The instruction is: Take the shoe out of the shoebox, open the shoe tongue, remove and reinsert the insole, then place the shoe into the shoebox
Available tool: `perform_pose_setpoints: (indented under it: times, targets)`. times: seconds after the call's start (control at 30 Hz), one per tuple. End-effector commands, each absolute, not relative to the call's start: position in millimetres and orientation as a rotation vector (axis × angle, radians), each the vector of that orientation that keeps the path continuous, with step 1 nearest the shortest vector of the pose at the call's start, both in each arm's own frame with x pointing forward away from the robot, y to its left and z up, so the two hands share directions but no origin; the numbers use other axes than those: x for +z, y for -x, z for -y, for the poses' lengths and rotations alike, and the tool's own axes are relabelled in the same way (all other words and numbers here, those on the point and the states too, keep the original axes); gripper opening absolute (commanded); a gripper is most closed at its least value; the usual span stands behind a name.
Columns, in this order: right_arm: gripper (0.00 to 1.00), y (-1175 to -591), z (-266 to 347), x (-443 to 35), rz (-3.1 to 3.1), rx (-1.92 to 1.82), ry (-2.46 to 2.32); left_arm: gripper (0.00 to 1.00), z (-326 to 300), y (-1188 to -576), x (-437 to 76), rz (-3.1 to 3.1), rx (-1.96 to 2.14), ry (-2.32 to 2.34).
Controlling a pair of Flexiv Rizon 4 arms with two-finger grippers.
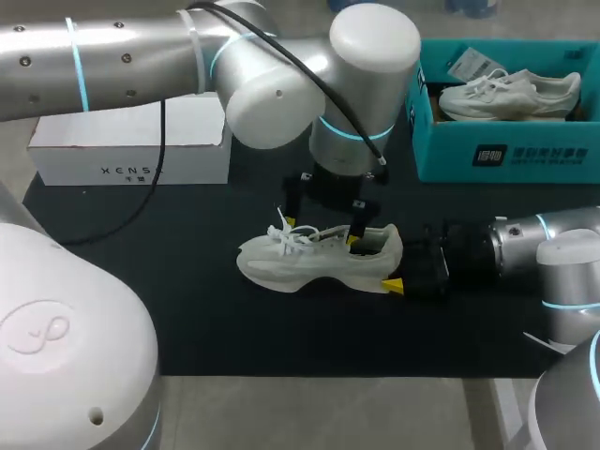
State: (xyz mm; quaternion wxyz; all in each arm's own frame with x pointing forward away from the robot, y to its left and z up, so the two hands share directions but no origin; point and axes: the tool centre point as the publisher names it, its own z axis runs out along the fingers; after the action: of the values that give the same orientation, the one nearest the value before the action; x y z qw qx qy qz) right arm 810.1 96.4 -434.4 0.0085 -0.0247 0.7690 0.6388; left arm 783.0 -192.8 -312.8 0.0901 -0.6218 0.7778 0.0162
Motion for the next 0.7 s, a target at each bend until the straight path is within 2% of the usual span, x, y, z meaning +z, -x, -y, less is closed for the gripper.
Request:
perform_pose_setpoints:
  times: [0.03, 0.7]
  targets:
    - [0.0, -810.9, -100.5, -439.6, -2.405, 1.996, 0.078, 1.0, 201.1, -778.5, -322.6, -2.279, 0.06, 1.833]
    - [0.0, -810.9, -100.5, -439.6, -2.405, 1.996, 0.078, 1.0, 218.3, -800.4, -360.1, -2.175, 0.116, 1.888]
